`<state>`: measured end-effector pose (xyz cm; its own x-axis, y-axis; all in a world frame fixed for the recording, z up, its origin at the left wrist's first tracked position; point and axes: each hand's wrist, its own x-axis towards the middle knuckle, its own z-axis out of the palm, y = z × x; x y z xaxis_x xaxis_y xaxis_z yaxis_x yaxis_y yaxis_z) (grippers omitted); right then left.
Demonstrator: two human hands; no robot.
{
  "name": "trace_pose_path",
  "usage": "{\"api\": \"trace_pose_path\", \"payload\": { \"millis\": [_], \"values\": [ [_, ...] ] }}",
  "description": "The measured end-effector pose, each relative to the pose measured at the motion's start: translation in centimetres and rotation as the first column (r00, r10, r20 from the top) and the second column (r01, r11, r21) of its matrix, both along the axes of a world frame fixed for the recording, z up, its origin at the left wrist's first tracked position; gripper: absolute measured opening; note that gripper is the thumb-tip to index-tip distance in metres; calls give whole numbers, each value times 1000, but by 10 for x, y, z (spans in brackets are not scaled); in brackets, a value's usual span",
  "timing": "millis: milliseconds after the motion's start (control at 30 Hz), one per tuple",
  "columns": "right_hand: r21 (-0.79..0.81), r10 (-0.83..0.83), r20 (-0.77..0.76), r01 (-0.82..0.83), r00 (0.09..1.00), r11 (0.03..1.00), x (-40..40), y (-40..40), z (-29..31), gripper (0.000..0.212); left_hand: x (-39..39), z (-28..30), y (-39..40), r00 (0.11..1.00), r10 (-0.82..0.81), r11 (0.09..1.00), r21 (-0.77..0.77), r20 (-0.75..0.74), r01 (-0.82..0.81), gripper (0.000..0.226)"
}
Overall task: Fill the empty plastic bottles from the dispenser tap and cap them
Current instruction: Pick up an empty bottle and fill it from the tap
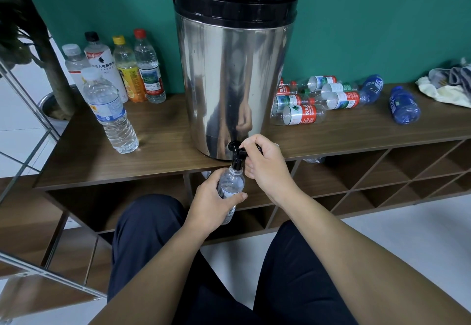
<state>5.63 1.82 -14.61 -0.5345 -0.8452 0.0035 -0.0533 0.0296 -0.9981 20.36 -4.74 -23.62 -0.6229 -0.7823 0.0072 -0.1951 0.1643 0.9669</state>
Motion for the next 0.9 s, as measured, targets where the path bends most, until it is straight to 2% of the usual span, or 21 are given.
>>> {"api": "trace_pose_path", "payload": {
  "millis": [900],
  "values": [
    [29, -9, -17, 10, 1000, 1000, 2, 3, 4, 27, -1, 0, 1, 1000, 13, 1000, -18, 18, -13, 64]
  ]
}}
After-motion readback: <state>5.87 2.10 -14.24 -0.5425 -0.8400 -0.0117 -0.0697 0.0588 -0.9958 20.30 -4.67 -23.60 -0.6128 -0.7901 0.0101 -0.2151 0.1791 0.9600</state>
